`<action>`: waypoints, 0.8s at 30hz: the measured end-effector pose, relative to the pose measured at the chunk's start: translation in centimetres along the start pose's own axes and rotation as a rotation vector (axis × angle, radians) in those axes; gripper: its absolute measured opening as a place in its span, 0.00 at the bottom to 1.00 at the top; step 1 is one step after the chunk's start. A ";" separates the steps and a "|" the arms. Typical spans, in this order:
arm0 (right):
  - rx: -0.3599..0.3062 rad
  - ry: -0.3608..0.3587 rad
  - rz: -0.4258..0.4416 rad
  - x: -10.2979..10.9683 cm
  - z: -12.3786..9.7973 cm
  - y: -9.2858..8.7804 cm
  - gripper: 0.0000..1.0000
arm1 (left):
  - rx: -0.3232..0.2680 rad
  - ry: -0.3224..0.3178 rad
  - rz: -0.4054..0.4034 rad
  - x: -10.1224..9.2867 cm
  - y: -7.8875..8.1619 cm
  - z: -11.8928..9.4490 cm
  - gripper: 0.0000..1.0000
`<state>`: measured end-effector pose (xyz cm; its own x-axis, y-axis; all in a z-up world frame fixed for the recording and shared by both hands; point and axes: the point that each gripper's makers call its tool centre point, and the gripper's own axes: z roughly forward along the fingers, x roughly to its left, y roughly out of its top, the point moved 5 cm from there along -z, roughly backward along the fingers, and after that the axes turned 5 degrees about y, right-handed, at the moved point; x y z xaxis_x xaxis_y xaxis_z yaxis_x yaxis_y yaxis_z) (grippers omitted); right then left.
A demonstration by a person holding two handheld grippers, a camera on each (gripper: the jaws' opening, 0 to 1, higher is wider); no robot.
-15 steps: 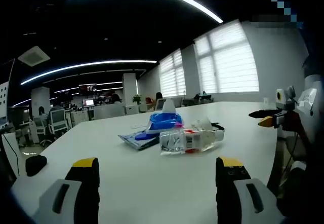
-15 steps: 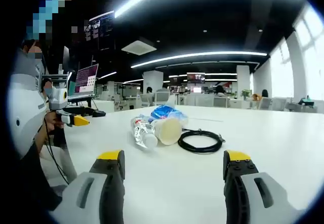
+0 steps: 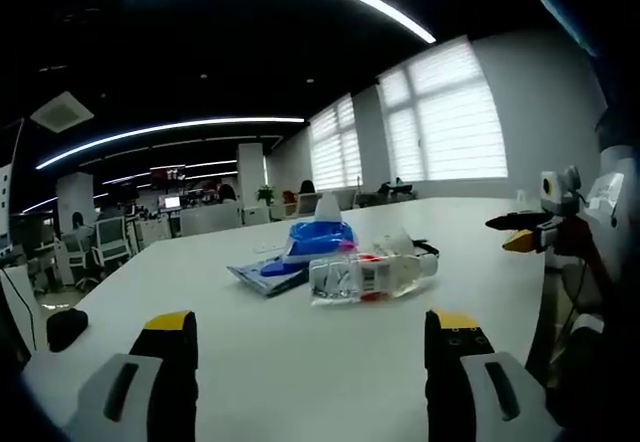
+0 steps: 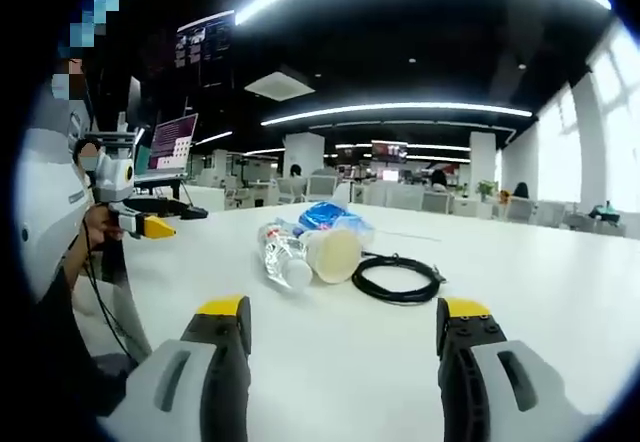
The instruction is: Arrange the tabletop items into an orderly group along one side of the table until the central work area is clear of visible clutter.
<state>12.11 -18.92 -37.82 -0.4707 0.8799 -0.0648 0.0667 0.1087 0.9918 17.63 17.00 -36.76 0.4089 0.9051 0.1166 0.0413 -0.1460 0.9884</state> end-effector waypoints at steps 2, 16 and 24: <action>-0.002 0.004 0.005 0.1 0.1 0.0 0.71 | 0.000 -0.007 -0.001 -0.2 0.0 0.1 0.94; -0.032 -0.023 0.032 -0.6 -0.6 0.1 0.69 | 0.001 -0.016 0.002 -0.4 0.1 0.3 0.93; -0.036 -0.017 0.036 -0.4 -0.5 0.2 0.68 | 0.007 -0.034 -0.002 -0.7 -0.2 0.6 0.91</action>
<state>11.84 -19.49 -37.51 -0.4534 0.8908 -0.0301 0.0514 0.0599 0.9969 17.85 16.13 -37.07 0.4398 0.8912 0.1109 0.0482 -0.1468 0.9880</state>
